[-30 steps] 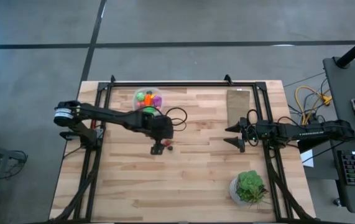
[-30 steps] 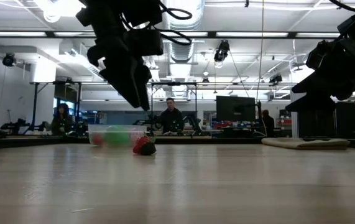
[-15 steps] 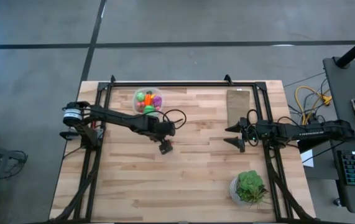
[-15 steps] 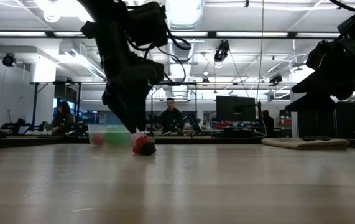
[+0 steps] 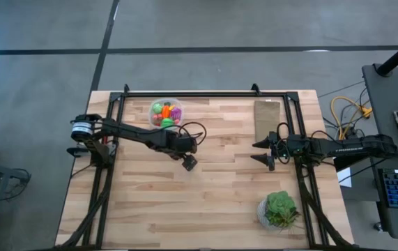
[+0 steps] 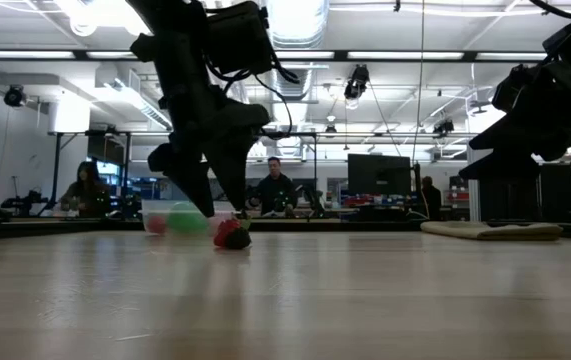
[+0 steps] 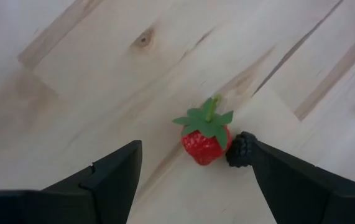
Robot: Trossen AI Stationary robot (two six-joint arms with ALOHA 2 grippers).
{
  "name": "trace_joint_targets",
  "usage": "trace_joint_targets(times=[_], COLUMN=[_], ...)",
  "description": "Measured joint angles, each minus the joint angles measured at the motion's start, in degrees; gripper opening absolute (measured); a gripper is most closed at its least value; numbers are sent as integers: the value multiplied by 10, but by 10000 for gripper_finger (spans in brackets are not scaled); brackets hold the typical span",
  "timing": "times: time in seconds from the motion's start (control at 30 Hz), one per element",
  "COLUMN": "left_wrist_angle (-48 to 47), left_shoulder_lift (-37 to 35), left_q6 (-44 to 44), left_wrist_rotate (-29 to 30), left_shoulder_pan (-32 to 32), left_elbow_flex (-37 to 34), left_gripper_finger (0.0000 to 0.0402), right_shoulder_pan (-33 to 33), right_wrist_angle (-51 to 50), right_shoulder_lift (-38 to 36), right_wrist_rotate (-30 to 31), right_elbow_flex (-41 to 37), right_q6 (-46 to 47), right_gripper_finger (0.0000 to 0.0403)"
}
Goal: Pick and placing Produce into tupperware
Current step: Put the strawberry into the transparent bin
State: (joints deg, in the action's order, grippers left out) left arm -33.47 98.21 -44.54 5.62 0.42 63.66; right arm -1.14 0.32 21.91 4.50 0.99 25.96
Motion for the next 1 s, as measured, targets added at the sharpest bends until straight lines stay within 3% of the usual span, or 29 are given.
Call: trace_joint_targets(times=[0.4,0.73,1.0], left_wrist_angle=[-14,62,64], left_shoulder_lift=[0,0,1], left_q6=[-2,15,15], left_wrist_rotate=[12,6,8], left_shoulder_pan=[-2,-6,-7], left_elbow_flex=[-3,-38,-55], left_gripper_finger=[283,283,283], right_shoulder_pan=[0,0,0], right_wrist_angle=[0,0,0], right_shoulder_lift=[0,0,0], right_wrist_rotate=[0,0,0], right_elbow_flex=[0,0,0], right_q6=[0,0,0], right_gripper_finger=[313,313,313])
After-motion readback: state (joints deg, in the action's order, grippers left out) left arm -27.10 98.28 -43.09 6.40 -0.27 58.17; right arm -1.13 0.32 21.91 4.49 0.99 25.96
